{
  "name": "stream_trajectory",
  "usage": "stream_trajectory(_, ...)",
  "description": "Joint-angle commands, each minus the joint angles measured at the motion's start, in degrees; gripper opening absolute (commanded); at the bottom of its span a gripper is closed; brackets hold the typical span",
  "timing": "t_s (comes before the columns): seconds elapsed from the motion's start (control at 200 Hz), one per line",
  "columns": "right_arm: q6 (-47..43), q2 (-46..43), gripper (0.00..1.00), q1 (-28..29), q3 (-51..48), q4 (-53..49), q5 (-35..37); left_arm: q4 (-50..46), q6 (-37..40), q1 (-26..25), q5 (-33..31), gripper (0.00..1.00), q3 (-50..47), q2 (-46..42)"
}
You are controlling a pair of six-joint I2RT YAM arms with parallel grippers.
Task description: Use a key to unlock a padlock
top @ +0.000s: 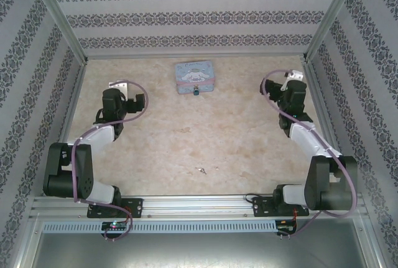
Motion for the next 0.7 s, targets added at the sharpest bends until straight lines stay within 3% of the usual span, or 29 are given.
stream_trajectory(0.0, 9.08, 4.93, 0.98, -0.25, 5.62, -7.66, -11.14, -5.82, -5.14, 0.52, 2.23, 1.0, 5.33, 1.67)
stream_trajectory(0.13, 13.98, 12.87, 0.98, 0.77, 12.4, -6.87, -21.42, -12.38, -11.46, 0.35, 3.23, 1.0, 13.32, 6.11)
stream_trajectory(0.36, 23.31, 27.09, 0.96, 5.29, 26.1, -6.9, -27.02, -28.65, -16.76, -0.3, 11.63, 1.0, 33.09, 19.0)
stream_trajectory(0.47, 29.15, 34.44, 0.89, 6.63, 33.4, -6.59, -29.34, -30.8, -18.8, -0.88, 19.44, 1.0, 39.82, 24.75)
stream_trajectory(0.695, 37.3, 45.7, 0.84, 8.86, 44.6, -5.28, -30.4, -27.37, -25.34, -2.88, 25.75, 1.0, 47.38, 33.68)
